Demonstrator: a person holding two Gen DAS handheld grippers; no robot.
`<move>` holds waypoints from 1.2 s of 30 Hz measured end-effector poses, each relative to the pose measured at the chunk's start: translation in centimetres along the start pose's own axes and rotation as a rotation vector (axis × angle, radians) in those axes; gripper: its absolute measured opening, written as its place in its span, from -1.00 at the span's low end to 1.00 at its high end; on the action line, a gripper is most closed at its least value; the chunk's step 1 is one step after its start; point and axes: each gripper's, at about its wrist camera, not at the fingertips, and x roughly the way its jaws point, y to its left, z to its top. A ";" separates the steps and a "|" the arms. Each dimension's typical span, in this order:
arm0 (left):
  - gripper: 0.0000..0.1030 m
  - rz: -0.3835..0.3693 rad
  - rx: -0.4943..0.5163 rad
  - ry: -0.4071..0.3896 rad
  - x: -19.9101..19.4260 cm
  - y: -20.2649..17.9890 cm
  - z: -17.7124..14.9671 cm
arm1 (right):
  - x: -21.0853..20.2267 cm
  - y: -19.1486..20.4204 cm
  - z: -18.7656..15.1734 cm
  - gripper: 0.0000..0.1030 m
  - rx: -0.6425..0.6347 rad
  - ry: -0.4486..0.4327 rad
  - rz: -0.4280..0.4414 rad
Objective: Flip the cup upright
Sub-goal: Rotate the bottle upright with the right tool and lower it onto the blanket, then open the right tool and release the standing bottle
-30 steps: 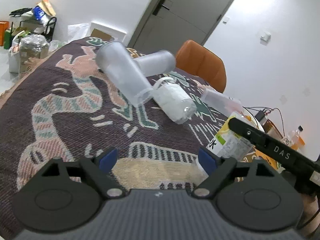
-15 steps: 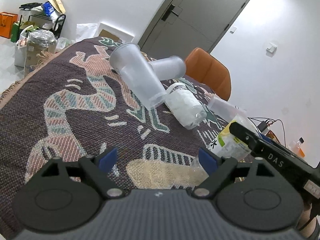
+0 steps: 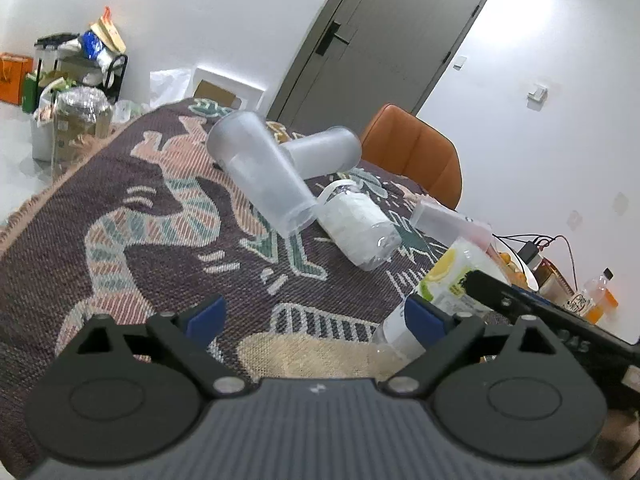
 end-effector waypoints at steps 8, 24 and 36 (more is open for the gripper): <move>1.00 0.056 0.153 -0.111 -2.5 -3.7 -0.6 | -4.1 -1.9 -0.3 1.00 0.030 -0.018 0.040; 1.00 0.061 0.306 -0.130 -5.8 -6.7 -3.1 | -9.2 -4.5 -2.7 1.00 0.068 -0.021 0.031; 1.00 0.075 0.368 -0.082 -5.8 -6.7 -5.3 | -10.6 -5.3 -5.0 1.00 0.083 -0.003 0.033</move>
